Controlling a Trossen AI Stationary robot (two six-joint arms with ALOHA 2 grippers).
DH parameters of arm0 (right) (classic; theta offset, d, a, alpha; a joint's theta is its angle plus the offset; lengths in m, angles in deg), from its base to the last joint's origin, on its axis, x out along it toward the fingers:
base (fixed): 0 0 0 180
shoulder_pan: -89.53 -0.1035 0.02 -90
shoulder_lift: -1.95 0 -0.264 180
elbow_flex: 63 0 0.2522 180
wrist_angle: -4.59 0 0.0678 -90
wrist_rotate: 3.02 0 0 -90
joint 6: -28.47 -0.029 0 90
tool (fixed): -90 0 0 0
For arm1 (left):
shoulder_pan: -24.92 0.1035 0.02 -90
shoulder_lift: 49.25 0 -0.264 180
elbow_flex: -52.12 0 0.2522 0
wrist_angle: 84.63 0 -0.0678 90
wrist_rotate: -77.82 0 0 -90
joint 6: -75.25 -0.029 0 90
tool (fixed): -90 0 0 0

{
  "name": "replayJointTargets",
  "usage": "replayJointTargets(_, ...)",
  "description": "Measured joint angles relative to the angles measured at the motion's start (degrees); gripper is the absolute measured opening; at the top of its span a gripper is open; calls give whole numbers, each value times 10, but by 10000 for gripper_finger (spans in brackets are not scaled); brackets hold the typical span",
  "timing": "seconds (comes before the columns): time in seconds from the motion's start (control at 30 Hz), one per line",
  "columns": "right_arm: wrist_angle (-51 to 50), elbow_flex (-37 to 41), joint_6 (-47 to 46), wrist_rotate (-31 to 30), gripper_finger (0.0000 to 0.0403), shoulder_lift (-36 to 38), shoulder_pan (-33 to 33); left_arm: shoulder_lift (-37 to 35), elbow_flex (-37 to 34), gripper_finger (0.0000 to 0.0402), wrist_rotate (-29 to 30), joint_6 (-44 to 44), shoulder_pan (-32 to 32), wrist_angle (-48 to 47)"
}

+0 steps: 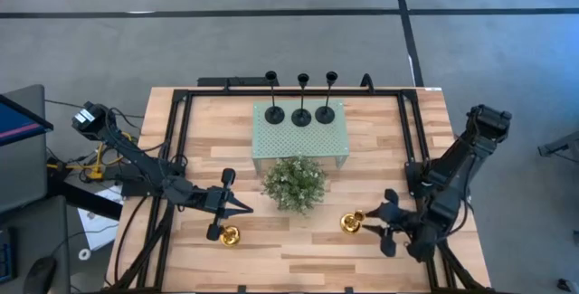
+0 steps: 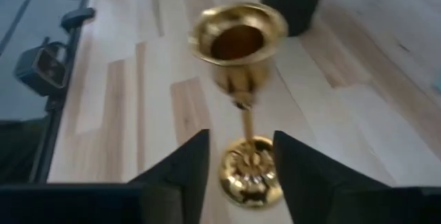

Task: Pick & Place candle stick holders
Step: Put the right gold candle holder on the shelf

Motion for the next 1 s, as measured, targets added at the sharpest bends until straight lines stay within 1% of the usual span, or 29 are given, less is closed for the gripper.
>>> replayJointTargets(0.07, 25, 0, 38, 15, 171, 0, 10, 0, 0, 11, 0, 0, 0, 0)
replayJointTargets(0.17, 44, 0, 57, 18, 191, 0, 25, 0, 0, 11, 0, 0, 0, 0)
replayJointTargets(0.33, 43, 0, 59, 29, 197, 0, 44, 0, 0, 11, 0, 0, 0, 0)
replayJointTargets(0.53, 43, 0, 58, 60, 178, 0, 63, 0, 0, 11, 0, 0, 0, 0)
replayJointTargets(0.77, 61, 0, 59, 62, 150, -21, 76, 0, 0, 11, 0, 0, 0, -1)
replayJointTargets(0.87, 73, 0, 63, 63, 134, -34, 76, 0, 0, 11, 0, 0, 0, -2)
replayJointTargets(1.0, 82, 0, 63, 63, 102, -38, 76, 0, 0, 11, 0, 0, 0, -2)
